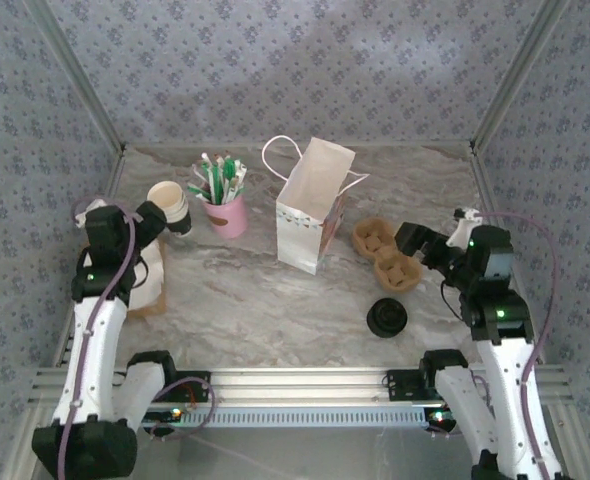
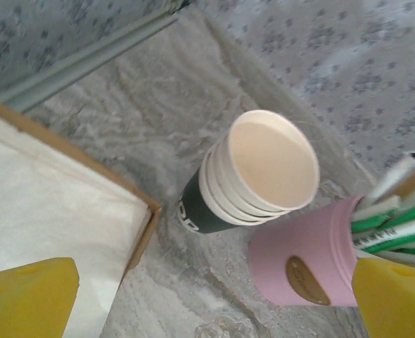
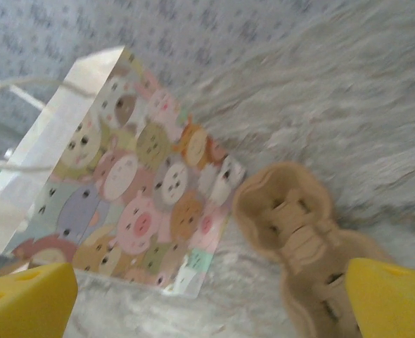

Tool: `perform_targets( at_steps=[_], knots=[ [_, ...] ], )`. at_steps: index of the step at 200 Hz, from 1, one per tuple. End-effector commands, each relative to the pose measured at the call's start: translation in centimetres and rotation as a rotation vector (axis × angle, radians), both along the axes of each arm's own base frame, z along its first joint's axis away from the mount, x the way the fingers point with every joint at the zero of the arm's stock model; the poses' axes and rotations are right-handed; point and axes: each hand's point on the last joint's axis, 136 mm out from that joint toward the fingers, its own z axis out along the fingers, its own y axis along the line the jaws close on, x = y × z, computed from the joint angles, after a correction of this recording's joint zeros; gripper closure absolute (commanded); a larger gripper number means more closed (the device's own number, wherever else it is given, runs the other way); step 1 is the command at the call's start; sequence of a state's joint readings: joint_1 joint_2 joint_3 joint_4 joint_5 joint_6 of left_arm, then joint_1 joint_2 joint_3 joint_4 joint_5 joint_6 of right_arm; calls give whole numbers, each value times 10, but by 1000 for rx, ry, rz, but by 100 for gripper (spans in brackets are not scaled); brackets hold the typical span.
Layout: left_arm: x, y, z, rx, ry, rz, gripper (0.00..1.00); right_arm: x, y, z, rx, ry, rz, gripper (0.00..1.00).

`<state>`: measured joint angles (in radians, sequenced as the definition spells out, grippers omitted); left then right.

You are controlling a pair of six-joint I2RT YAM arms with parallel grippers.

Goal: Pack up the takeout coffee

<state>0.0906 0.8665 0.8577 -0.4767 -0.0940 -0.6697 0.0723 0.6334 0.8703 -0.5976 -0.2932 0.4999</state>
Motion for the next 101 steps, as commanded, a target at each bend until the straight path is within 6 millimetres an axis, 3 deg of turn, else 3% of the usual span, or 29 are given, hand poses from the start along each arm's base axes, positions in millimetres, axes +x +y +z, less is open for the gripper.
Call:
perform_targets(
  at_steps=[1,30,36,65,101],
  knots=[
    [17,1,8,-134,39,9,0,-11,41,12,27,-34,195,1],
    [31,21,-7,-146,195,95,5,-23,78,-3,-93,-8,335,6],
    [29,25,-10,-138,230,121,7,-29,83,-15,-138,23,360,7],
    [45,36,-15,-127,311,167,24,-37,93,-50,-287,74,378,9],
    [68,38,-24,-144,413,155,34,-41,106,-80,-344,120,392,9]
  ],
)
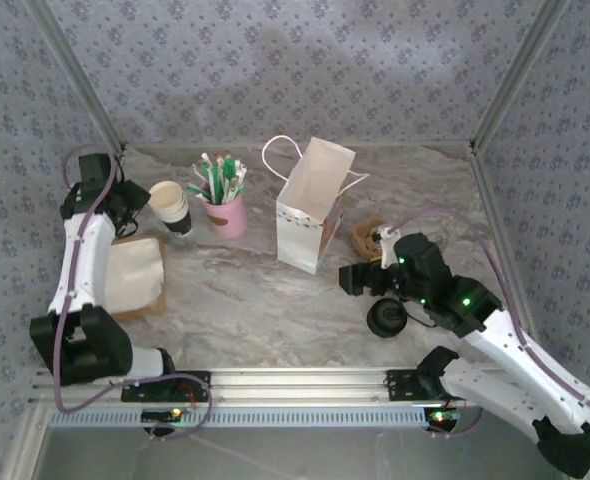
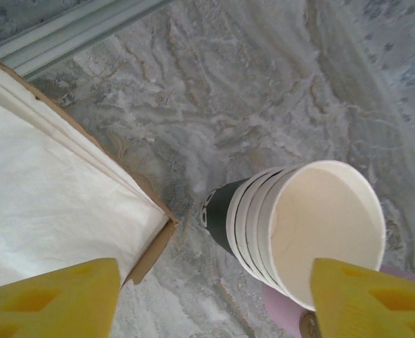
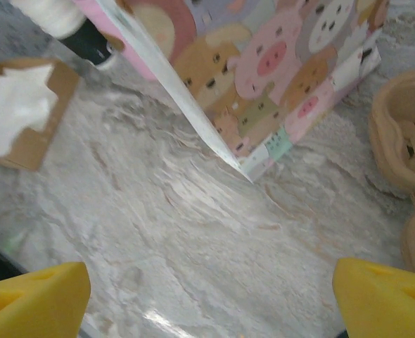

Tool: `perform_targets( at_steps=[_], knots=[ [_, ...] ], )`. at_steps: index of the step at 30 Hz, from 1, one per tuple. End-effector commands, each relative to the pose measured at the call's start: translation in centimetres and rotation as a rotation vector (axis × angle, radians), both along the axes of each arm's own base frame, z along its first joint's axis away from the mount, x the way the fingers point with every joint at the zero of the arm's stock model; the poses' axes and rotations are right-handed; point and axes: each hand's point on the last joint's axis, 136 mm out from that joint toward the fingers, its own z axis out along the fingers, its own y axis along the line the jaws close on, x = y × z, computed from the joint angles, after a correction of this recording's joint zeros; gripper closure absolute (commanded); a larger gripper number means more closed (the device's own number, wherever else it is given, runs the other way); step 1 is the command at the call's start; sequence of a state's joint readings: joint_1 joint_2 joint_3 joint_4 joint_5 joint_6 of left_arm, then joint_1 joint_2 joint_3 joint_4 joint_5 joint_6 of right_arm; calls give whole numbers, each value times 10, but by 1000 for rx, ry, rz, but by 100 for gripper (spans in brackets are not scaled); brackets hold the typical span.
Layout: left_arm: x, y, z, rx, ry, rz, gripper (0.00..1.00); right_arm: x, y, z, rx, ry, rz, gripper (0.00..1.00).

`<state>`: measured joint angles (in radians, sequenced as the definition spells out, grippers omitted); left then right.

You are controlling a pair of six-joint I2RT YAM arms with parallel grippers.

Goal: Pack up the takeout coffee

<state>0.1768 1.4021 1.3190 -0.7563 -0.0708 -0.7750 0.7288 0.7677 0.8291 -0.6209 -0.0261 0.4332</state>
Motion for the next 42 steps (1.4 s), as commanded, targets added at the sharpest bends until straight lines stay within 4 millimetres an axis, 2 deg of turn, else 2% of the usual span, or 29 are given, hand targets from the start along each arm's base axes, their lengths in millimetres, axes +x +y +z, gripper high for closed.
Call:
perform_targets(
  at_steps=[1,4,10,13,15,23,30,38,42],
  knots=[
    [2,4,-1,-9,87,11,35,5,-8,-22,-94,-6,-63,9],
    [13,3,-4,-28,116,-1,39,3,-4,-34,-113,9,-56,9],
    [34,-6,-13,-66,142,-40,44,6,1,-46,-108,11,-59,9],
    [42,-15,-18,-71,159,-72,54,6,4,-52,-104,21,-57,9],
    [45,-19,-19,-72,170,-85,56,6,5,-56,-104,31,-55,9],
    [53,-26,-27,-67,194,-104,60,5,9,-66,-99,47,-47,10],
    [56,-26,-32,-70,204,-111,72,5,13,-68,-97,53,-39,11],
    [57,-28,-37,-73,215,-114,73,6,14,-70,-101,54,-40,11],
    [57,-28,-38,-73,219,-117,77,6,15,-70,-103,56,-40,12]
  ],
)
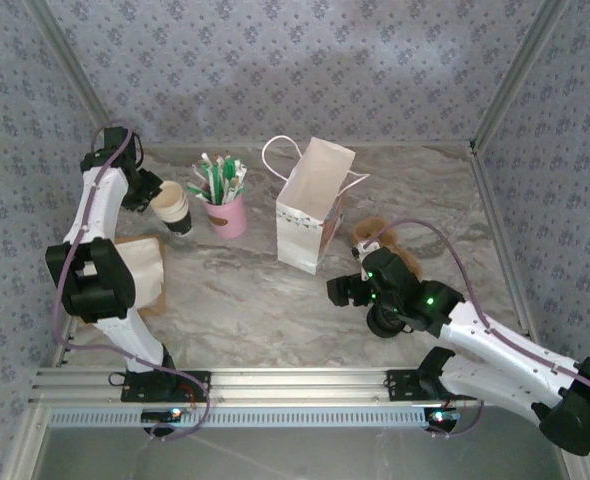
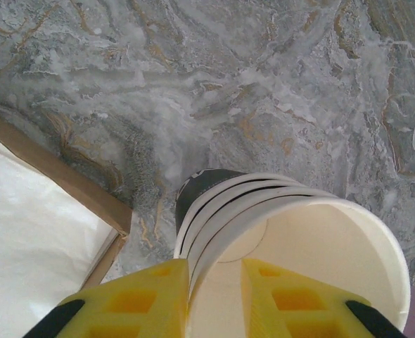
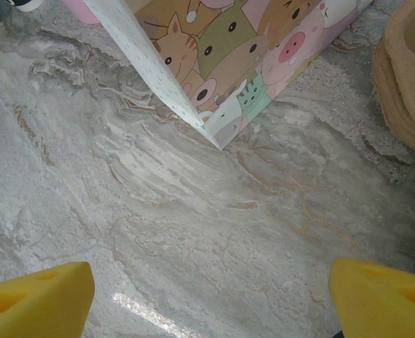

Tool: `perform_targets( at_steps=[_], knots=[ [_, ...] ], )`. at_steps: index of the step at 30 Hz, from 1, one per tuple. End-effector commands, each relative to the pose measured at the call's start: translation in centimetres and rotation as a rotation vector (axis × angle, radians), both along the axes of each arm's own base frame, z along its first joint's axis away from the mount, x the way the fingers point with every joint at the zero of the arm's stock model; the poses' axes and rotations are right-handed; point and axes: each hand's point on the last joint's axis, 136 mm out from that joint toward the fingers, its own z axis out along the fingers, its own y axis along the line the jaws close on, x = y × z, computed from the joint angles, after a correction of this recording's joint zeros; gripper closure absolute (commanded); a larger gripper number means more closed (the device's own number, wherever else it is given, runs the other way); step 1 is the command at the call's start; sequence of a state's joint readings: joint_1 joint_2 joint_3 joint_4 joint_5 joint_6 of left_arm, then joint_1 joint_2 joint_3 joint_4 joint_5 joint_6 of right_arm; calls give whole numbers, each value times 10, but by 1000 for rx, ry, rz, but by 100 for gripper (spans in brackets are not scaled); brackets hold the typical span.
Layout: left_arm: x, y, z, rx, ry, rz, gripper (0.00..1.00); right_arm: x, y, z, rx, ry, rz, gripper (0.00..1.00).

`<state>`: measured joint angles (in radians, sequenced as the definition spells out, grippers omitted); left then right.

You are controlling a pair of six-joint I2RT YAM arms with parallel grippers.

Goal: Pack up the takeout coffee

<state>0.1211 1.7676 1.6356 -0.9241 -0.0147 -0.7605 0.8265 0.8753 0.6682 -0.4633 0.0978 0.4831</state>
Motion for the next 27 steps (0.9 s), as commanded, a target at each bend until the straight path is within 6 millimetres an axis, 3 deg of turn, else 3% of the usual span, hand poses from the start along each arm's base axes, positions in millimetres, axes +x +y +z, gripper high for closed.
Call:
perform_targets(
  at_steps=[1,11,27],
  knots=[
    [0,-5,3,-1,10,-22,80,0,1,-3,2,7,-10,11],
    [-1,-5,10,4,7,-31,98,1,3,-5,-3,11,-7,12],
    [-8,-5,42,27,-77,-30,100,0,6,-7,-4,19,2,12]
  ],
)
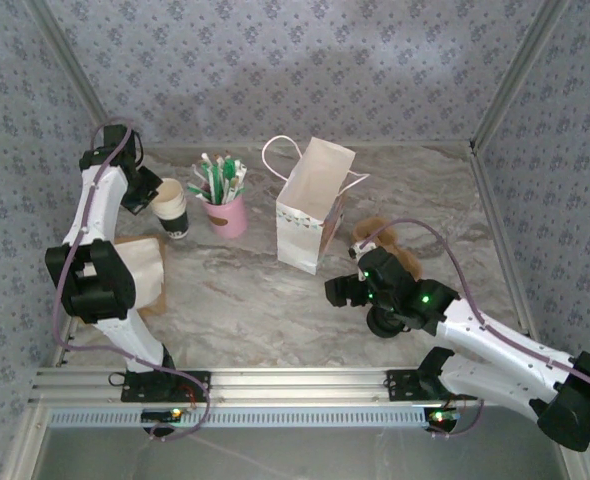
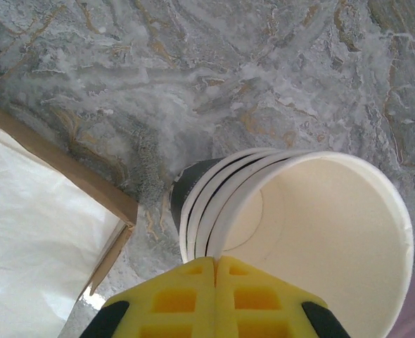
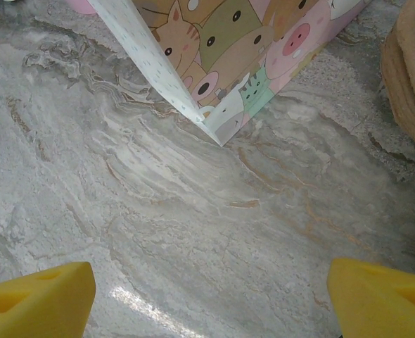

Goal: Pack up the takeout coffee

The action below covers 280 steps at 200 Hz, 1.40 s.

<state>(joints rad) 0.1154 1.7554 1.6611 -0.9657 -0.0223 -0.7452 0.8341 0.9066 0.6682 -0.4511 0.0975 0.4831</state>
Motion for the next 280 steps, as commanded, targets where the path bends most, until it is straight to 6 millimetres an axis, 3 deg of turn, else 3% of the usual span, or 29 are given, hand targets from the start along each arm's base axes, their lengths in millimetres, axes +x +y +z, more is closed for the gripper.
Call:
perform_targets(
  at_steps=[1,86,175,211,253,280],
  knots=[
    [-4,-5,34,9,-89,-19,100,-1,3,0,9,6,-4,12],
    [-40,-31,44,-10,-115,-72,100,-6,12,6,37,15,13,12],
    [-130,-58,44,-58,-108,-133,100,-32,55,29,216,63,78,10],
    [-151,-90,32,-135,-96,-212,100,-36,77,29,267,93,77,10],
    [-172,-155,12,-192,-47,-357,100,-36,108,28,365,148,57,11],
    [-187,-181,10,-177,-38,-428,100,-35,122,24,424,174,47,15]
  ],
)
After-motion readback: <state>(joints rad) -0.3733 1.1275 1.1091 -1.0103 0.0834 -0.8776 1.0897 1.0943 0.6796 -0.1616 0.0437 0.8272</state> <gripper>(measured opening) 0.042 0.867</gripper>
